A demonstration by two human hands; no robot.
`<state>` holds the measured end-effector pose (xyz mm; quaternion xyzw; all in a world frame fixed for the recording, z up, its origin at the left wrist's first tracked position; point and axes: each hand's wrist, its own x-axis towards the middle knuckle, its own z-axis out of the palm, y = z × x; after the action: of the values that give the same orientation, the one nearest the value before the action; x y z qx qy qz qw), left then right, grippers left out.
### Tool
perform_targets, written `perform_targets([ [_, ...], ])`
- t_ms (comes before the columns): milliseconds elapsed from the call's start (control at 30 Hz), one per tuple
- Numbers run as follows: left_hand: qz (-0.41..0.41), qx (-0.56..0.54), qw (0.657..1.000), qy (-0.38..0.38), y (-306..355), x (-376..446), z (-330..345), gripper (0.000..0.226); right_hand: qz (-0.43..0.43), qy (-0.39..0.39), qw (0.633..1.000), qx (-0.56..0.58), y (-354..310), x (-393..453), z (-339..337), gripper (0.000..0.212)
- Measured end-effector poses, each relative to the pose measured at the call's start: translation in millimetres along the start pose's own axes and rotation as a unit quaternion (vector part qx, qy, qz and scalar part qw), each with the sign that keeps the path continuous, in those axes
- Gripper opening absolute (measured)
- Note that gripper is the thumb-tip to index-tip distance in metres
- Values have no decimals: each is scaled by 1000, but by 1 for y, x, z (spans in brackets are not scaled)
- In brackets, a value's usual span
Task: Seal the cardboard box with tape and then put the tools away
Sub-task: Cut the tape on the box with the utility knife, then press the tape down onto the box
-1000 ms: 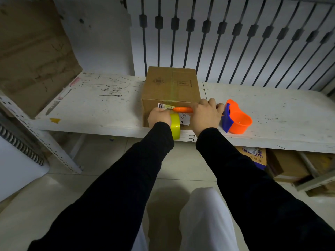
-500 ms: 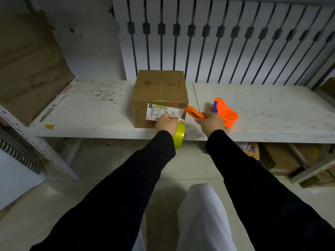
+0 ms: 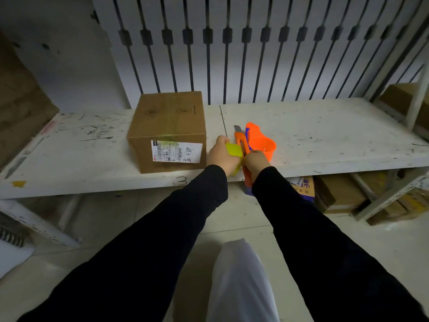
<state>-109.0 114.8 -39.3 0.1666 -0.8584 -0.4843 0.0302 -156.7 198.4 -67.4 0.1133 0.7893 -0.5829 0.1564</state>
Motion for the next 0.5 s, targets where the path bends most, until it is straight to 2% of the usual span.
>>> perform_targets([
  [100, 11, 43, 999, 11, -2, 12, 5, 50, -6, -13, 1000, -21, 3, 9, 8, 28],
  [233, 69, 130, 989, 12, -9, 25, 9, 55, -18, -32, 999, -12, 12, 24, 17, 27],
  [500, 115, 264, 957, -42, -30, 41, 18, 69, -23, 14, 998, 48, 23, 45, 18, 35],
])
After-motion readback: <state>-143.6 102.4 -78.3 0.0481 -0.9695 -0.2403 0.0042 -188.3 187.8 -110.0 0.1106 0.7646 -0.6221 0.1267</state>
